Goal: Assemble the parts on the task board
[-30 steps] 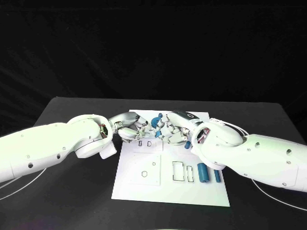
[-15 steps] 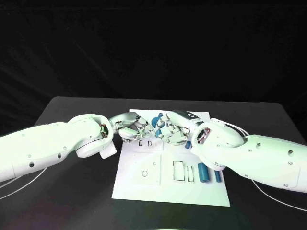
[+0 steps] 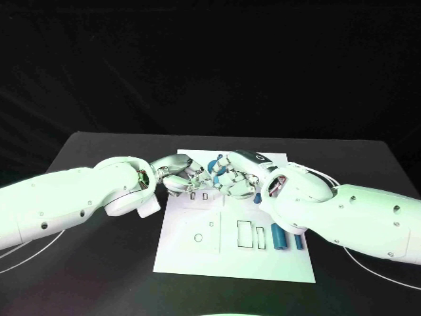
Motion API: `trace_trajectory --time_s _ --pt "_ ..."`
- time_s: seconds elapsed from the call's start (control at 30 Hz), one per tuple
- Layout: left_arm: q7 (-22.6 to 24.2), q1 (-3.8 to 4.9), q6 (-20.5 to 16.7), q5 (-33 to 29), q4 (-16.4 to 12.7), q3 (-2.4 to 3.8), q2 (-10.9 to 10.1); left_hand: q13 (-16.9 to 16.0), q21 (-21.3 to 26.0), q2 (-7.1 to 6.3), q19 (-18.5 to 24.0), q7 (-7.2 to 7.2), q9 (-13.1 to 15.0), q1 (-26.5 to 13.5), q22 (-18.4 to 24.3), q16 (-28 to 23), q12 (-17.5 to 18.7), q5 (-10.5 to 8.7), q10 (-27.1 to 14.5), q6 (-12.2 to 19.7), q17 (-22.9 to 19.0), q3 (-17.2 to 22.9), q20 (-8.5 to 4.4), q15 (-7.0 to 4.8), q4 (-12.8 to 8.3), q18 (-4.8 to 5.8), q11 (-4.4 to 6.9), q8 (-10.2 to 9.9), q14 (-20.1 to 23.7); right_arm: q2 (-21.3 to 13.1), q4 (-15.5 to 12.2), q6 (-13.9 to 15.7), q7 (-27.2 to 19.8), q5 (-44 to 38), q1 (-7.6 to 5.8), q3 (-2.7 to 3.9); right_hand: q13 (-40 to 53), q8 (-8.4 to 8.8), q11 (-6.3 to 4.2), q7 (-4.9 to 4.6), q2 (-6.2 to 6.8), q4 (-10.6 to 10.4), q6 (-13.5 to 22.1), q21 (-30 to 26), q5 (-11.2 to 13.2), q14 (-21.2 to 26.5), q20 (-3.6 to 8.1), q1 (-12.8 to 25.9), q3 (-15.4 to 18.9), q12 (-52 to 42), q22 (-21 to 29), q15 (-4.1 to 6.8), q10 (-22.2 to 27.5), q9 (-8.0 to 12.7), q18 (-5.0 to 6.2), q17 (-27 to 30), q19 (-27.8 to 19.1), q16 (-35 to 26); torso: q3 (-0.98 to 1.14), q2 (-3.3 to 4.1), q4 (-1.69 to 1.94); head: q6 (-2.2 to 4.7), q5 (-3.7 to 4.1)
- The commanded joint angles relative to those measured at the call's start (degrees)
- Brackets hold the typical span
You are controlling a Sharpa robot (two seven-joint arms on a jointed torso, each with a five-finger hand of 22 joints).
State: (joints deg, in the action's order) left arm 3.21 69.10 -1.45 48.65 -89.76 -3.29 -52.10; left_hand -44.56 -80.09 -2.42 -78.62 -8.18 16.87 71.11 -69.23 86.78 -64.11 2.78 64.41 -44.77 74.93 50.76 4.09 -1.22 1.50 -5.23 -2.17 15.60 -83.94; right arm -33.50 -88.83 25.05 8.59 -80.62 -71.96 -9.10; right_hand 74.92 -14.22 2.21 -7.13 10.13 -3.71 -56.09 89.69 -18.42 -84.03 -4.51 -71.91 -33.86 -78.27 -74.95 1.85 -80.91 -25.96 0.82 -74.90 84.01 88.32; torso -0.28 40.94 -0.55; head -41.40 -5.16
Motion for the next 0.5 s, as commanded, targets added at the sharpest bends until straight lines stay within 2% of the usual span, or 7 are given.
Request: trace_trajectory --time_s 0.03,0.17,0.33,0.5 --pt "0.24 0.0 0.72 -0.56 -0.13 0.04 0.1 -0.05 -0.27 0.05 -0.36 0.05 -0.06 -0.7 -0.05 0.19 -0.23 0.08 0.35 -0.53 9.97 0.28 -0.06 -0.3 -0.11 0.91 -0.06 -0.38 -4.12 0.16 -0.2 -0.11 -0.88 -0.24 0.03 0.03 4.87 -0.43 0.04 0.17 -0.44 0.01 -0.54 0.31 -0.29 -5.28 0.13 -0.11 -0.15 -0.14 -15.05 -0.12 -0.32 -0.52 -0.82 -12.18 5.99 0.07 -0.02 -0.06 0.0 -0.01 -0.02" --pt "0.28 -0.01 0.63 -0.59 0.0 0.05 -0.13 -0.05 -0.27 0.05 -0.36 0.05 -0.06 -0.7 -0.05 0.19 -0.23 0.08 0.35 -0.53 9.97 0.28 -0.06 -0.3 -0.11 0.91 -0.06 -0.38 -4.12 0.04 0.01 -0.6 -0.23 -0.28 0.04 0.03 4.87 -0.43 0.04 0.17 -0.44 0.01 -0.54 0.31 -0.29 -5.28 0.13 -0.11 -0.15 -0.14 -15.05 -0.12 -0.32 -0.52 -0.82 -12.18 5.99 0.07 -0.02 -0.06 -0.11 0.05 -0.07" --pt "0.53 0.0 0.72 -0.65 1.23 0.06 -0.57 0.75 -0.2 0.04 -0.26 0.06 -0.1 -0.73 0.11 0.11 0.25 0.08 -0.13 -0.47 9.84 0.31 -0.04 -0.3 -0.2 0.87 -0.04 -0.47 -4.07 -0.1 0.44 -0.55 1.05 -0.33 0.04 0.03 4.85 -0.5 0.02 0.19 -0.46 0.04 -0.59 0.31 -0.33 -5.27 0.14 -0.08 -0.15 -0.11 -15.05 -0.1 -0.32 -0.55 -0.82 -12.12 5.99 0.03 0.0 -0.23 -0.02 0.26 0.05" --pt "0.55 0.01 -0.05 -1.48 3.06 0.13 -1.28 1.41 -0.14 -0.86 -0.08 -0.04 -0.14 -1.11 0.28 -0.05 0.84 0.1 -0.72 -1.02 9.6 -0.01 0.06 -0.11 -0.69 0.83 -0.4 -0.51 -3.98 0.01 0.55 0.06 1.6 -0.36 0.04 0.02 4.59 -0.53 0.02 0.19 -0.52 0.01 -0.6 0.31 -0.35 -5.25 0.15 -0.03 -0.16 0.18 -15.05 -0.1 -0.11 -0.57 -0.82 -12.05 5.99 -0.01 0.0 -0.17 0.11 0.27 0.05"
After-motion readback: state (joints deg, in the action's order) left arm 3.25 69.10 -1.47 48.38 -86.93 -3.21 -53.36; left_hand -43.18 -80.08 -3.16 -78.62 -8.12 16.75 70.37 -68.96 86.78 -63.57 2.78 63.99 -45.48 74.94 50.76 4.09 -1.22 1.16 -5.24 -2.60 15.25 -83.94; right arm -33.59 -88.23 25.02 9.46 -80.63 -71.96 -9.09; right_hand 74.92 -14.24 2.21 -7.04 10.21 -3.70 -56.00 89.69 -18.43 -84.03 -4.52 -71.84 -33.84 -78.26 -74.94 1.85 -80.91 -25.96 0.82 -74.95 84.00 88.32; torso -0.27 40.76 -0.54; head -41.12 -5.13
